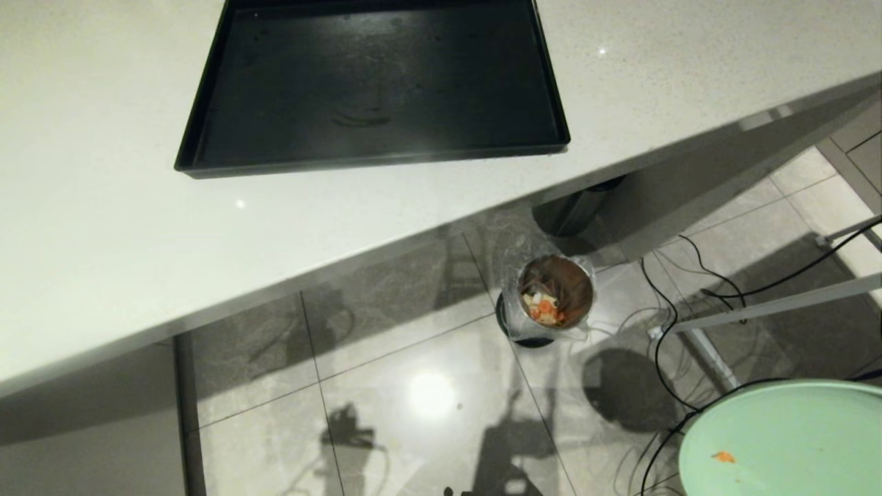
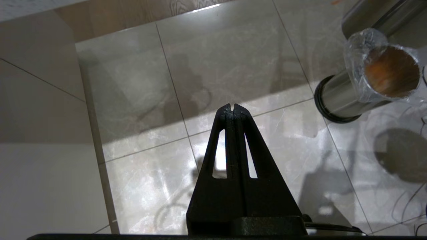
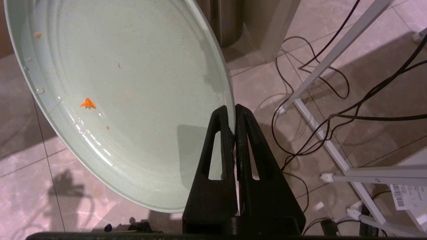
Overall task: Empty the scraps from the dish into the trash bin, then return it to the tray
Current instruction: Put the plate back to the table
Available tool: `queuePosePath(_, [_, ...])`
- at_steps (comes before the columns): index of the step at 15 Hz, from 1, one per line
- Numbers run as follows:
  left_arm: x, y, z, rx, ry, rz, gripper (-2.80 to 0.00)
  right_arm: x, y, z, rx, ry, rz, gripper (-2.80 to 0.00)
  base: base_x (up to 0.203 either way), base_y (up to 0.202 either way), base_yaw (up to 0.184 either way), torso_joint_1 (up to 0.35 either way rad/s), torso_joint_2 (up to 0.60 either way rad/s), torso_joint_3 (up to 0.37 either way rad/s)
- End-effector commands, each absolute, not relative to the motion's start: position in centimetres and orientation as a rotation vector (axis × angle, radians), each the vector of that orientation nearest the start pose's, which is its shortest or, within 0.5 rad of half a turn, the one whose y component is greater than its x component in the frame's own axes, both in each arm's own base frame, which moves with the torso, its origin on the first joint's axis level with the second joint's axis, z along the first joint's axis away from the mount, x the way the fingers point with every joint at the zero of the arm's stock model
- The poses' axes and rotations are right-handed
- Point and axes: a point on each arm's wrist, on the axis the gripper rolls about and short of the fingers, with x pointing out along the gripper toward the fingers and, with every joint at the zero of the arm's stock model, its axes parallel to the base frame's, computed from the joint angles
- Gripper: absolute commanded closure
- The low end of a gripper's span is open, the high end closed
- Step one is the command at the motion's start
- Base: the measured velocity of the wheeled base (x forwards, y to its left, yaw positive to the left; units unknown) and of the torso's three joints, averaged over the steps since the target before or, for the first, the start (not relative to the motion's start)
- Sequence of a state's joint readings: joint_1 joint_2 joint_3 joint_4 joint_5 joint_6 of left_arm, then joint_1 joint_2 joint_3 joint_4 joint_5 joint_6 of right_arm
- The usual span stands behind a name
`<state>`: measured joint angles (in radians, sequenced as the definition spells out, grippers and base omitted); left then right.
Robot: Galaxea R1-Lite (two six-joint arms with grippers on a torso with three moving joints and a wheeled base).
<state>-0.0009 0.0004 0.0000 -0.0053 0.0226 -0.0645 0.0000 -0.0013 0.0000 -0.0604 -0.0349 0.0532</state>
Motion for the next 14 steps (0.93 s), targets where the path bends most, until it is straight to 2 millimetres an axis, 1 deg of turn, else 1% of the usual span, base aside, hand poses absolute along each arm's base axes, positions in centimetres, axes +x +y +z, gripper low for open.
queuePosePath(1, [-2.27, 0.05, 7.61, -0.066, -0.005, 0.023, 0.00, -2.30, -0.08, 8.18, 0.055, -0.062, -0.033, 0.00, 0.000, 0.000, 0.000, 0.002, 0.00, 0.174])
queuePosePath(14, [-2.27, 0.05, 7.61, -0.066, -0.005, 0.023, 0.00, -2.30, -0.08, 8.17, 0.053, -0.061, -0.033, 0.00, 0.000, 0.000, 0.000, 0.001, 0.00, 0.200])
